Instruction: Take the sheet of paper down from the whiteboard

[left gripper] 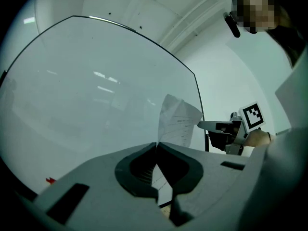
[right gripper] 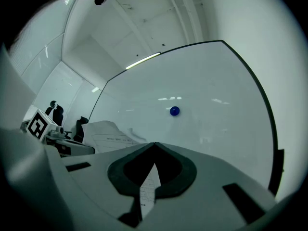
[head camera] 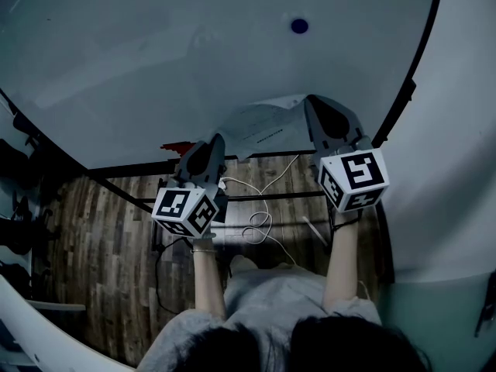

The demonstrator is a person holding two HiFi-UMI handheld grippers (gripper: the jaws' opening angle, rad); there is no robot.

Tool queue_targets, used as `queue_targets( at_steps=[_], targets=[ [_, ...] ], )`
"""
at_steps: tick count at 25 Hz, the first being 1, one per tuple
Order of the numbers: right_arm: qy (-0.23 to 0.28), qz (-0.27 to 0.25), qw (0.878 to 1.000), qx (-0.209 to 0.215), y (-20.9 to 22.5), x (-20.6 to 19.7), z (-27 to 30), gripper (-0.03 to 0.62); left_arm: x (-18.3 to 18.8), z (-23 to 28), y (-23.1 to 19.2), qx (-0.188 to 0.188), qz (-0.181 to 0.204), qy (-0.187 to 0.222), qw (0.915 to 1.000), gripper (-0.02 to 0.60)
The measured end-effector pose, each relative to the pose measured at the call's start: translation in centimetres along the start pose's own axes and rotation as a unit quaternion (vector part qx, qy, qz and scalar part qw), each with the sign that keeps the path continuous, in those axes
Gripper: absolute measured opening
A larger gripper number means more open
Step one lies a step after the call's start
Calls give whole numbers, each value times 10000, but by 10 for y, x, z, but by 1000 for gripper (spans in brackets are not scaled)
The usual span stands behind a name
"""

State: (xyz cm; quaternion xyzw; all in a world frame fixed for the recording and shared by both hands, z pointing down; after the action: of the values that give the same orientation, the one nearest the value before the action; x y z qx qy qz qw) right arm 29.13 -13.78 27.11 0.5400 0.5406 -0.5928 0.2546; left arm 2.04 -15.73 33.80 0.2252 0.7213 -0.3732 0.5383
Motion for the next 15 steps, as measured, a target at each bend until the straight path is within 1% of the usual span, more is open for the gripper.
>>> queue_targets(
  at_steps=[5, 15],
  targets=[
    [-23, 81, 9999, 127, -3, -3, -10, 0, -1, -4, 1, 82, 46, 34, 10000, 5],
    [-74, 96, 9997, 198, -11, 4, -14, 0, 4, -4, 5, -1, 72, 20, 10000, 5]
  ],
)
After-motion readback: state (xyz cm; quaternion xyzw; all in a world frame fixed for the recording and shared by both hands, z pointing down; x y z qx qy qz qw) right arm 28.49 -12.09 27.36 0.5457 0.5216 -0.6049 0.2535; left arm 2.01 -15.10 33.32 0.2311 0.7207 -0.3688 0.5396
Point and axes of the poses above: the fingertips, and each gripper's own axes: z forward along the fingers, y to its right, x out of its top, the point moved 10 cm from there along -z, backward along the fingers, and after that the axes turned 11 degrees about -z, right-handed, at the moved point
